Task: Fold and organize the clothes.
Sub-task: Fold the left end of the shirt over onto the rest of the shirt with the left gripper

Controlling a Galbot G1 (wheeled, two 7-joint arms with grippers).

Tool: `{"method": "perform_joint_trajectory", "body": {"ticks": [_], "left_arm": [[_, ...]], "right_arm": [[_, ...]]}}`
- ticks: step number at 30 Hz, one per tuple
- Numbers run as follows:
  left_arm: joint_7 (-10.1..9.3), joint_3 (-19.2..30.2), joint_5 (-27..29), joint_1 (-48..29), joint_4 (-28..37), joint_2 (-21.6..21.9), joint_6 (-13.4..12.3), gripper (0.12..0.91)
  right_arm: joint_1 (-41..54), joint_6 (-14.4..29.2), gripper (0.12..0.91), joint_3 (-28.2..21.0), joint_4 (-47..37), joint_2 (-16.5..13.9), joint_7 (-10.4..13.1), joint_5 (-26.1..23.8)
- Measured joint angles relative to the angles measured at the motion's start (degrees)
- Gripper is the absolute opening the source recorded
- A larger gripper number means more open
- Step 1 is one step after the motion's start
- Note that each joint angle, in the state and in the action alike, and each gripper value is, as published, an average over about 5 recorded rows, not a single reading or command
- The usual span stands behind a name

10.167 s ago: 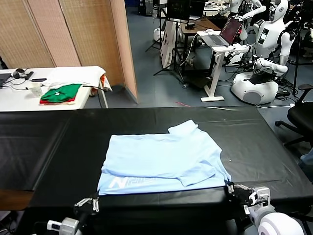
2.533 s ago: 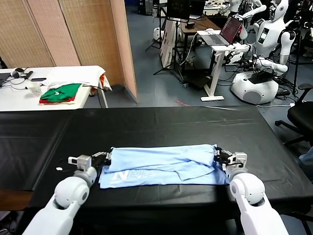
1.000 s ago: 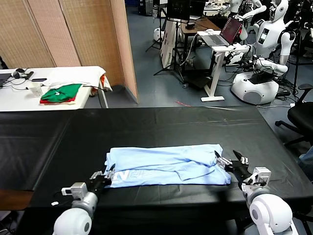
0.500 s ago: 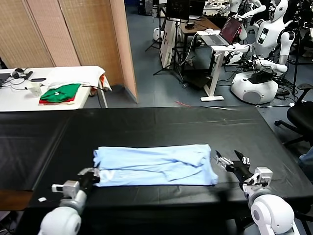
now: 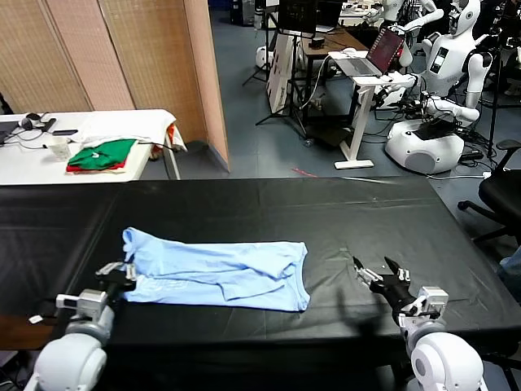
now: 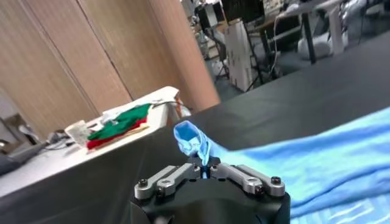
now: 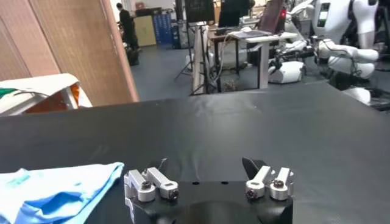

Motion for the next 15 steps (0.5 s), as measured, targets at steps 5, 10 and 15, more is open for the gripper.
{"method": "perform_joint_trajectory", "body": {"ticks": [5,10,15], "left_arm": [[-0.47,5.6,-9.4,-2.5,-1.0,-3.6,0.6,0.185],[-0.32,11.3,-11.8,-5.4,-0.2,-6.9,0.5,0.185],[-0.28,16.3,-12.6,-8.3,1.5,-9.7,0.4,0.185]], "right_arm": [[-2.0,0.2,0.907,0.9,0.0,1.4,0.0,-1.1],[-4.0,0.3,0.907,1.7,0.7,2.6,-0.1,-2.2],[-5.5,0.3,0.907,2.9,1.7,3.0,-0.1,-2.3]]}}
